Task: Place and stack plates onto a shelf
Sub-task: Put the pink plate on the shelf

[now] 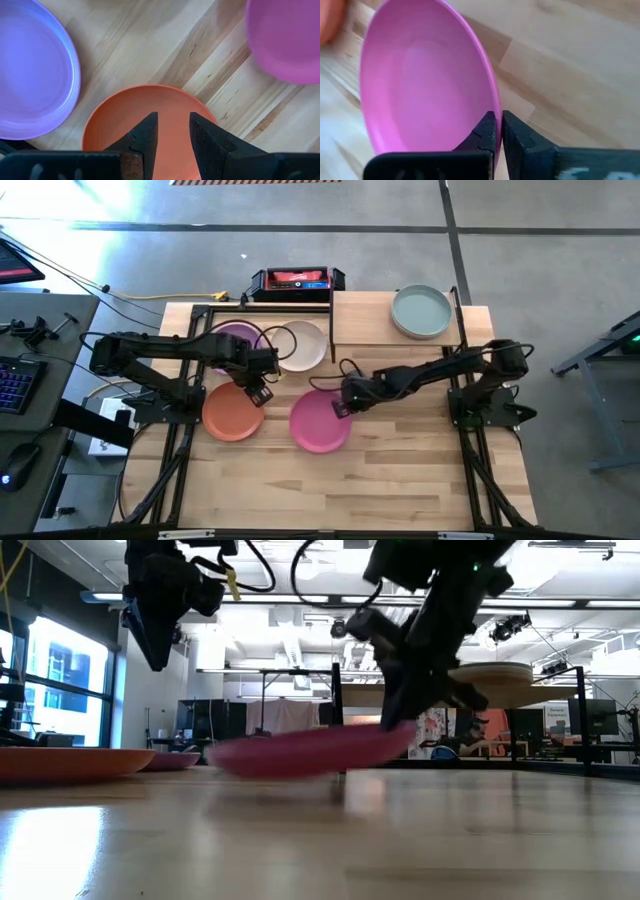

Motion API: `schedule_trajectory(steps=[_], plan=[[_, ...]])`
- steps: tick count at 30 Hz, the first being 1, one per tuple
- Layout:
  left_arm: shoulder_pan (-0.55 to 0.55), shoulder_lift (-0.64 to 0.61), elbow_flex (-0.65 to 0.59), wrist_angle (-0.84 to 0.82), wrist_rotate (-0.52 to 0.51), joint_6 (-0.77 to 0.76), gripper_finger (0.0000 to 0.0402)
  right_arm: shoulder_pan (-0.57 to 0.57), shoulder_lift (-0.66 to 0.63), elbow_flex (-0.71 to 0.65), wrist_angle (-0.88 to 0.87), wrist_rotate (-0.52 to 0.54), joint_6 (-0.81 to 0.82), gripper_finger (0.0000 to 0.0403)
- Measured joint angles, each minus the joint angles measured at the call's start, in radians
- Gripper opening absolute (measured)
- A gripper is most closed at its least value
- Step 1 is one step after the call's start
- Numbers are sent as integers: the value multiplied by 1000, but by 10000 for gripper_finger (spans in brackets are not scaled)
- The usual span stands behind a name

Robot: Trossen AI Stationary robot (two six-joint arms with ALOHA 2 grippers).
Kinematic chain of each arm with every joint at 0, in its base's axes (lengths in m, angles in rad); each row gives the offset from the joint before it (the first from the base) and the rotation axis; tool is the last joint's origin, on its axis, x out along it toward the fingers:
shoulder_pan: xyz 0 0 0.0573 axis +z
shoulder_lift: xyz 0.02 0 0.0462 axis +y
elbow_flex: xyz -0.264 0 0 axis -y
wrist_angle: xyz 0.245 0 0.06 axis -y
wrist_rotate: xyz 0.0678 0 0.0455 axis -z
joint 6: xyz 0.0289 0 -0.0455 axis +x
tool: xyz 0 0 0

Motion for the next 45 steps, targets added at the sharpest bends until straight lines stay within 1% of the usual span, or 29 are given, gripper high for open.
schedule_trajectory(steps=[10,16,21,27,32,38,41,45], plan=[[0,0,0,1,0,0,99,-34,-185,0,-125,-1,-83,0],[0,0,0,2,0,0,99,-84,-323,0,-205,-2,-110,0],[0,0,0,8,-2,2,99,-167,-435,0,-236,0,-139,0],[0,0,0,37,-40,65,99,-316,-539,0,-236,1,-181,0],[0,0,0,52,-95,127,99,-454,-585,0,-229,17,-202,0],[2,0,0,54,-165,188,99,-603,-590,0,-228,22,-217,0],[7,0,0,54,-167,215,99,-652,-582,0,-203,18,-208,0],[14,0,0,54,-168,253,99,-696,-576,0,-122,1,-196,0]])
